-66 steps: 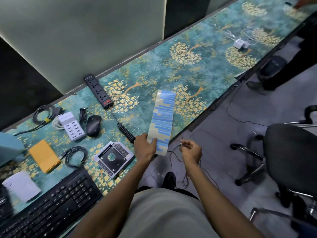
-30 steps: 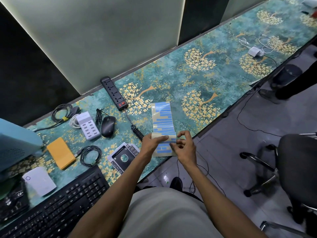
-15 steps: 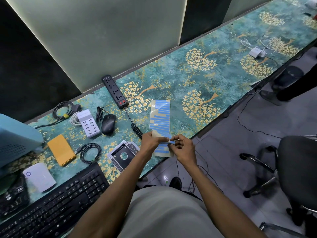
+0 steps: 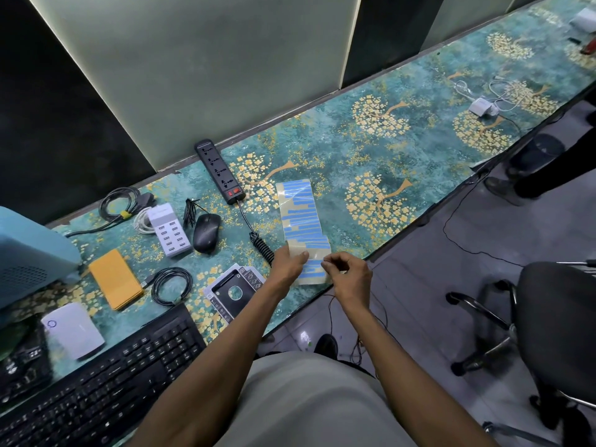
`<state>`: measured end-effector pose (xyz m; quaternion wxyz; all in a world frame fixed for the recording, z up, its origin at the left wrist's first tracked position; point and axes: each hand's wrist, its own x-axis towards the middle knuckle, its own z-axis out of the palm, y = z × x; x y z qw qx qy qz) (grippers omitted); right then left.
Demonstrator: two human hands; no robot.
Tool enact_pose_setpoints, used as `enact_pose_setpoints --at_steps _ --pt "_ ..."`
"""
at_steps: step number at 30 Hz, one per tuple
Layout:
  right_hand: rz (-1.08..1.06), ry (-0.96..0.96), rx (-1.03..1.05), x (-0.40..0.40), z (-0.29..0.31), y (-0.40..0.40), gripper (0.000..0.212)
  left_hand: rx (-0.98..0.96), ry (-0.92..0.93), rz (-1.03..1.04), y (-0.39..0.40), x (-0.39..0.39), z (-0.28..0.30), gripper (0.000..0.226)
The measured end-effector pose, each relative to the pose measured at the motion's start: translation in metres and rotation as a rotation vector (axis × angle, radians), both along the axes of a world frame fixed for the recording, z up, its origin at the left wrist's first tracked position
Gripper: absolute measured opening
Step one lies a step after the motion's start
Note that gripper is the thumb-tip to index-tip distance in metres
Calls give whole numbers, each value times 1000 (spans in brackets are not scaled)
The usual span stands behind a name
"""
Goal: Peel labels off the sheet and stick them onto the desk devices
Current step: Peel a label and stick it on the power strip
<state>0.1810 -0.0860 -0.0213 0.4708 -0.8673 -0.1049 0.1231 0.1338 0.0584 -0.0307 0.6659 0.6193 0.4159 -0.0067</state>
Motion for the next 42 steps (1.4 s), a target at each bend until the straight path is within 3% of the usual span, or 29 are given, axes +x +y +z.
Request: enact_pose_setpoints --at_steps 3,6,8,11,15,20,22,28,32,40,42 --pt "-75 -79 -98 -3 4 10 5 122 69 -78 12 -7 0 28" --pt "-117 -319 -256 -4 12 21 8 286 150 -147 24 -19 1 14" --pt "-101 -376 -240 -4 16 33 9 241 115 -139 26 -19 -2 18" --pt "-43 -256 -68 -10 17 56 11 150 53 -207 22 -16 0 28" --pt "-28 -114 25 -21 16 76 13 -116 -17 -206 23 -19 5 13" --pt "-92 -84 40 -26 13 87 9 -223 5 -14 56 -34 3 17" --pt "-94 -57 43 -30 10 95 8 -194 17 23 69 -41 -3 22" --pt "-24 -2 31 -34 6 120 7 -88 29 172 92 -52 -3 8" --pt "14 43 37 -23 2 137 5 -26 36 237 106 -48 3 16" --pt "201 101 82 22 1 157 8 350 175 255 143 -8 8 5" --pt "252 93 84 40 2 159 7 460 214 205 153 5 13 19"
